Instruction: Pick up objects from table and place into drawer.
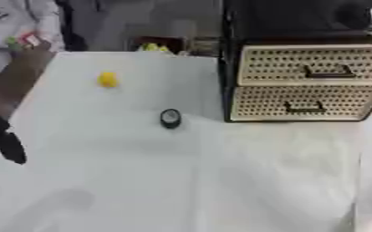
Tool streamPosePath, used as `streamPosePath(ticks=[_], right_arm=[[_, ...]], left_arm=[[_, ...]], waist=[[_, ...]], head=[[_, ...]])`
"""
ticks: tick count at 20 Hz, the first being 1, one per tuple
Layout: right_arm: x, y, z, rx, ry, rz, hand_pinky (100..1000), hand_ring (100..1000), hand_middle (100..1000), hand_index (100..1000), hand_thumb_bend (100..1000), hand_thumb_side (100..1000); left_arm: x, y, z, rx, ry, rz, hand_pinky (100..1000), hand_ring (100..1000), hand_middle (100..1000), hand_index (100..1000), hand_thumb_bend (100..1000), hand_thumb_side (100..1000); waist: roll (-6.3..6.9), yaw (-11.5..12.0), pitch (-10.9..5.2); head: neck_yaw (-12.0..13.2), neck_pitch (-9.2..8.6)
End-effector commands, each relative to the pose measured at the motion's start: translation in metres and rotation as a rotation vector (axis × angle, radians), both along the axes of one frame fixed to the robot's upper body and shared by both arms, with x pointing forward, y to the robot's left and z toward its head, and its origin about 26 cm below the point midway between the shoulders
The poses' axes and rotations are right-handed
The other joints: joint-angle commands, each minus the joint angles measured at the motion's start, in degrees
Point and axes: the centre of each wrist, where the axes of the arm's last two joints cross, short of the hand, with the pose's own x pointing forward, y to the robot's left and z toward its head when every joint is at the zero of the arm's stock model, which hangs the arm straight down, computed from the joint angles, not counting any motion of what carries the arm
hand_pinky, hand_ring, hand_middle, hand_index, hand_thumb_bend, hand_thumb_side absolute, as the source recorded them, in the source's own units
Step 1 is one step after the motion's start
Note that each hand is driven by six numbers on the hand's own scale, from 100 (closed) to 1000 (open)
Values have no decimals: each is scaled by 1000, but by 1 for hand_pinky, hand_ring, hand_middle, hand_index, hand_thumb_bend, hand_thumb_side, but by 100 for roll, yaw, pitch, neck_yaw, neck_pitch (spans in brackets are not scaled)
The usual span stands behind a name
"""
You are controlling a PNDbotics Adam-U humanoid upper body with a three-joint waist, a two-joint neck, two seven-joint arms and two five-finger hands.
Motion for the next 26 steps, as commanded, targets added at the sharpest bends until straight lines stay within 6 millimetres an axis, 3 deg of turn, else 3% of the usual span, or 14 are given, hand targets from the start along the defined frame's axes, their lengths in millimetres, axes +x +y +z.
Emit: streamPosePath(ticks=[1,7,26], right_arm=[[-5,-3,9,-21,-35,-8,100,463,377,782,1000,549],[-7,-8,9,-73,-26,-33,100,453,355,783,1000,542],[-18,-45,2,-226,198,-19,100,405,275,784,1000,541]], left_arm=[[-2,2,8,4,-28,1,505,553,703,781,100,913],[-3,3,8,7,-26,6,505,552,702,781,100,912],[-4,9,8,10,-17,29,505,555,705,782,100,906]], waist=[[3,-18,-95],[1,-88,-119],[-59,-326,-212]], head=[[-101,-24],[-151,-33],[167,-91]])
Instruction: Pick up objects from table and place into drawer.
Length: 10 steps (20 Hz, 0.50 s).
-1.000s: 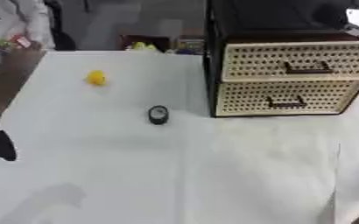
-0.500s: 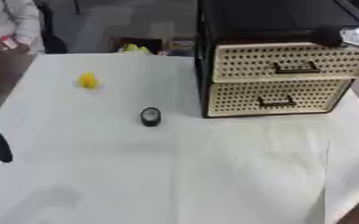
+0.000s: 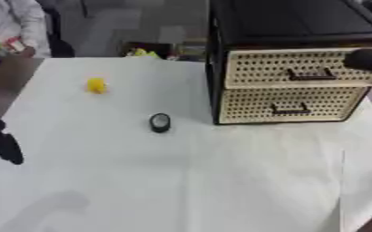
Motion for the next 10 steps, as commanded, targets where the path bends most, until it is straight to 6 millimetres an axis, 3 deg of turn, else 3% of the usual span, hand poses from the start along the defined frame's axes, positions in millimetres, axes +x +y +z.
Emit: streamPosePath(ticks=[1,10], right_arm=[[-7,-5,13,-35,-17,9,100,404,275,784,1000,541],[-9,-12,9,-66,32,32,100,387,253,785,1000,541]], left_arm=[[-3,5,10,24,-22,10,505,555,705,782,100,905],[-3,7,10,22,-17,15,505,555,706,782,100,899]], waist=[[-16,-22,-97],[-23,-101,-146]], head=[[45,-66],[133,-87]])
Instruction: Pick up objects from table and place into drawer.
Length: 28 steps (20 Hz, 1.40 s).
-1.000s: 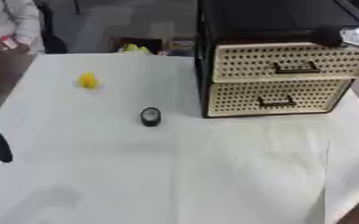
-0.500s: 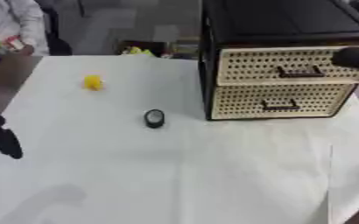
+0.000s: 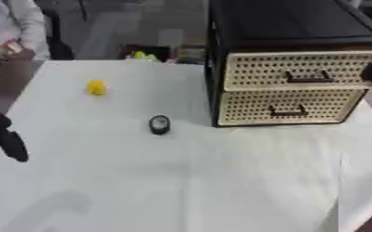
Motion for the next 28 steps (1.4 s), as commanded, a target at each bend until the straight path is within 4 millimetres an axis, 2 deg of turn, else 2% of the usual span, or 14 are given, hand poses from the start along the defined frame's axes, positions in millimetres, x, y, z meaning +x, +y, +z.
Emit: streamPosePath(ticks=[1,3,4,5,9,12,20,21,24,28], right_arm=[[-6,-3,13,-44,-12,13,100,376,243,785,1000,541],[-6,-4,13,-57,1,23,100,298,166,785,1000,541],[-6,-4,13,-63,5,28,100,174,100,780,1000,541],[-7,-4,14,-71,7,33,100,100,100,774,1000,541],[-7,-3,18,-94,9,35,100,100,100,746,1000,541],[-7,-2,21,-113,10,34,100,100,100,679,1000,541],[-7,-1,24,-151,1,14,100,100,100,677,1000,541],[-7,1,25,-168,-2,19,100,100,100,729,1000,541],[-7,9,34,-280,-14,40,100,100,100,772,1000,545],[-5,20,35,-401,-6,66,100,100,100,785,1000,550]], left_arm=[[-2,5,11,22,-26,9,505,555,706,782,100,898],[-3,6,10,22,-26,10,505,555,706,782,100,899],[-3,6,10,22,-25,10,505,555,706,782,100,901],[-3,5,10,22,-25,9,505,555,706,782,100,902],[-2,5,10,25,-22,6,505,555,706,782,100,902],[-2,5,10,25,-22,5,504,555,706,782,100,890],[-2,5,10,27,-23,5,504,554,706,782,100,887],[-2,4,10,30,-21,1,503,560,707,782,100,895],[-2,3,11,33,-18,-5,503,561,707,781,100,895],[-1,3,11,33,-18,-12,503,562,707,781,100,897]], waist=[[1,-7,-91],[0,-15,-96],[-2,-19,-98],[-6,-24,-100],[-14,-21,-105],[-16,-8,-107],[-18,-3,-107],[-39,22,-113],[-47,52,-110],[-50,79,-106]], head=[[34,-75],[43,-78],[44,-78],[44,-79],[47,-88],[42,-89],[40,-89],[14,-77],[-14,-67],[-43,-59]])
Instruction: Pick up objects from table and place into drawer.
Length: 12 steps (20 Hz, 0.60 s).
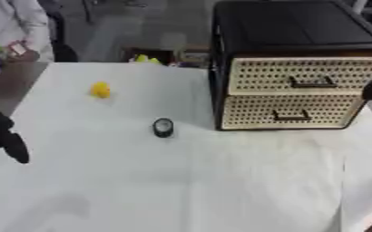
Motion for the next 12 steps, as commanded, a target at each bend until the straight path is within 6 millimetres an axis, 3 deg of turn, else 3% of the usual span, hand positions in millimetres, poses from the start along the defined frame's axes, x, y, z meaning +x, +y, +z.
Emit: streamPosePath(ticks=[1,12], right_arm=[[-4,7,10,-121,-26,6,100,100,100,784,1000,550],[1,26,4,-261,102,49,100,100,100,781,1000,565]], left_arm=[[-1,1,10,27,-24,-13,503,563,707,781,100,897],[0,-1,11,31,-27,-23,503,563,709,782,100,897]], waist=[[-6,8,-82],[-4,59,-63]], head=[[-39,-25],[-85,-23]])
